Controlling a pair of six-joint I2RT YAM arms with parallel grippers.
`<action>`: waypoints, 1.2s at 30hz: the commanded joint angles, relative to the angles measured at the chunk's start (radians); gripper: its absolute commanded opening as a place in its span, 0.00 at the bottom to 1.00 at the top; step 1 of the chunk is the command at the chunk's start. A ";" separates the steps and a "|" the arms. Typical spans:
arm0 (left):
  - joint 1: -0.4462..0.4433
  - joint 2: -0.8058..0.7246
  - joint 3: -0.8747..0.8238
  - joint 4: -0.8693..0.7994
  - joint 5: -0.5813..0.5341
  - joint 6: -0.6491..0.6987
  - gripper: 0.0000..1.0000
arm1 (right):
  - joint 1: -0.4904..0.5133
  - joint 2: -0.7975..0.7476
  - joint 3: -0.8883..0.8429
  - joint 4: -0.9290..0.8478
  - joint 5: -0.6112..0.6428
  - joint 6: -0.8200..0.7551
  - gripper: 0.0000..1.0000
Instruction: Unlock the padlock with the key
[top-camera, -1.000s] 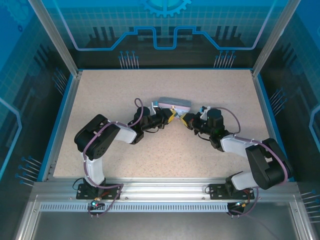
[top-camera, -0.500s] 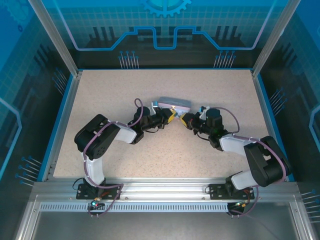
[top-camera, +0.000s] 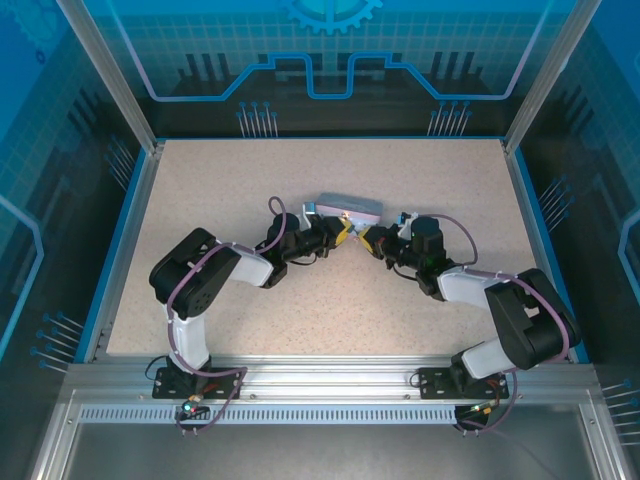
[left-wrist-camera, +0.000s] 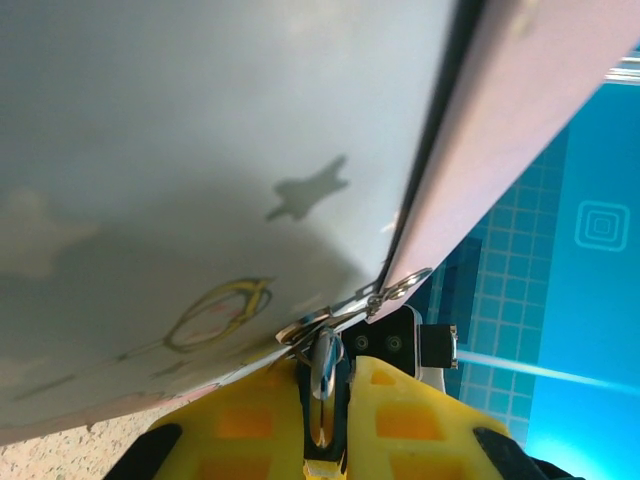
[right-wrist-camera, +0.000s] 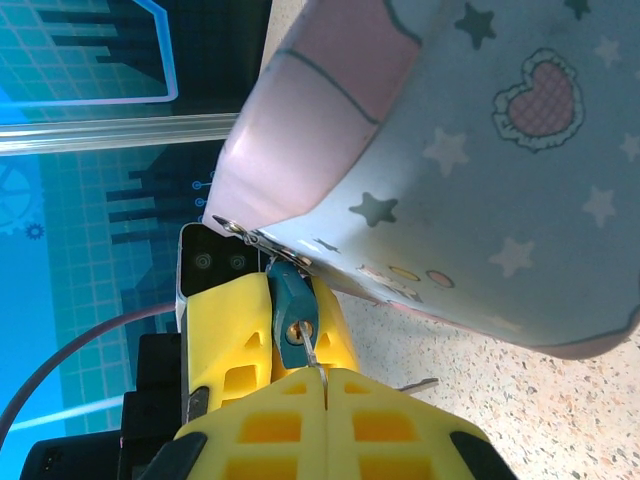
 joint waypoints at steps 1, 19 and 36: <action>0.002 0.011 0.021 0.093 0.024 -0.010 0.00 | 0.016 0.020 0.030 0.019 0.009 0.000 0.00; -0.002 0.004 0.018 0.082 0.029 -0.005 0.00 | 0.043 0.029 0.081 -0.102 0.034 -0.186 0.00; -0.002 -0.006 0.006 0.081 0.027 0.001 0.00 | -0.013 0.015 0.062 -0.068 0.031 -0.156 0.00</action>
